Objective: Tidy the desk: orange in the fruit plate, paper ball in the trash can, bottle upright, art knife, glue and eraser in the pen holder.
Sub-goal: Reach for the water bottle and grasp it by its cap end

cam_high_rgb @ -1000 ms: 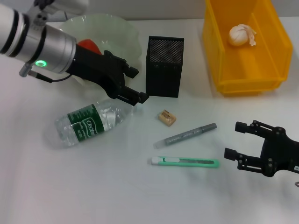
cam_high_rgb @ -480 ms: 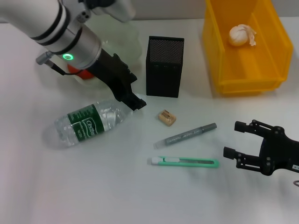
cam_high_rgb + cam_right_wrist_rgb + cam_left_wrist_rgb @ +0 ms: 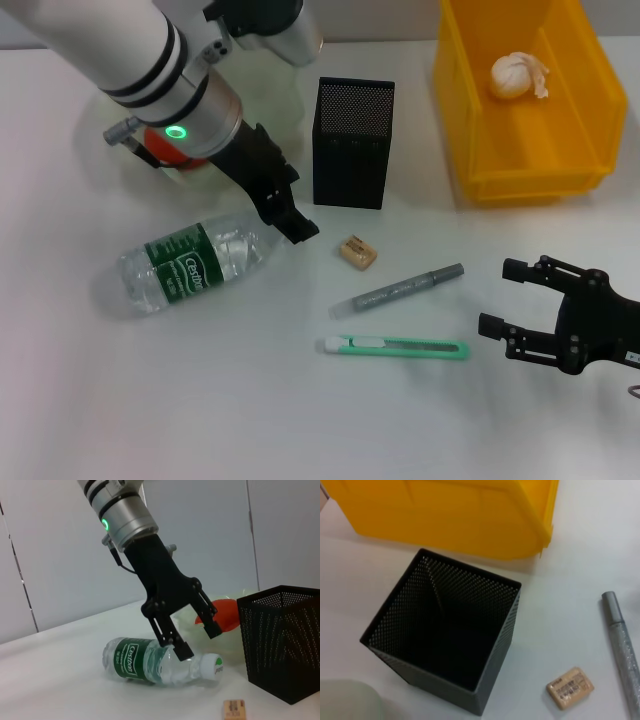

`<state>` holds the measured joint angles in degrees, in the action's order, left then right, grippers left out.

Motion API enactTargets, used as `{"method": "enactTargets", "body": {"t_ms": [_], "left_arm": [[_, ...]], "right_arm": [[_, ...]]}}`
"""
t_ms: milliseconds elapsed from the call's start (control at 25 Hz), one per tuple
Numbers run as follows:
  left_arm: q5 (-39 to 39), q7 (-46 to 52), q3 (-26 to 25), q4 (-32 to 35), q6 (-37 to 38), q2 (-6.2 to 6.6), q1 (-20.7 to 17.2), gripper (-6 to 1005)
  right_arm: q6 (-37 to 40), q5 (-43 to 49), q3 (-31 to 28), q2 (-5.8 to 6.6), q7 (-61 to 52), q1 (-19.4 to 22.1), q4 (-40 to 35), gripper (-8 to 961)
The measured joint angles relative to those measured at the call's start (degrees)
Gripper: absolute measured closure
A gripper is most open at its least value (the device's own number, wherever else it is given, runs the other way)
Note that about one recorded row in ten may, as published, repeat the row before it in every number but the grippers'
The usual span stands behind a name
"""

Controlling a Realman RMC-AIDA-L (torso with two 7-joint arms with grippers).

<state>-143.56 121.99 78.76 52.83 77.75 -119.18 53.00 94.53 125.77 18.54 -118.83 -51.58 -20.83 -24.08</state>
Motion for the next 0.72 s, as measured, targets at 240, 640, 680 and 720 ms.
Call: {"method": "enactTargets", "body": {"t_ms": [240,640,680,720], "left_arm": [[0.27,0.01,1.54,-1.34,-1.73,0.0,-0.11,274],[0.39,-0.08,4.47,-4.68,-6.16,0.0,-0.37,279],[0.38,-0.13,4.62,-5.16,-6.67,0.0,-0.31,279],[0.36,-0.17,4.68,-5.53,-7.05,0.0,-0.25,280]], "right_arm": [[-0.07,0.0,0.0,0.0,0.54,0.07,0.14,152],[-0.07,-0.18,0.0,0.0,0.59,0.19,0.18,153],[-0.07,-0.18,0.0,0.0,0.59,0.18,0.18,153],[-0.07,-0.18,0.0,0.0,0.6,0.17,0.18,153]]}}
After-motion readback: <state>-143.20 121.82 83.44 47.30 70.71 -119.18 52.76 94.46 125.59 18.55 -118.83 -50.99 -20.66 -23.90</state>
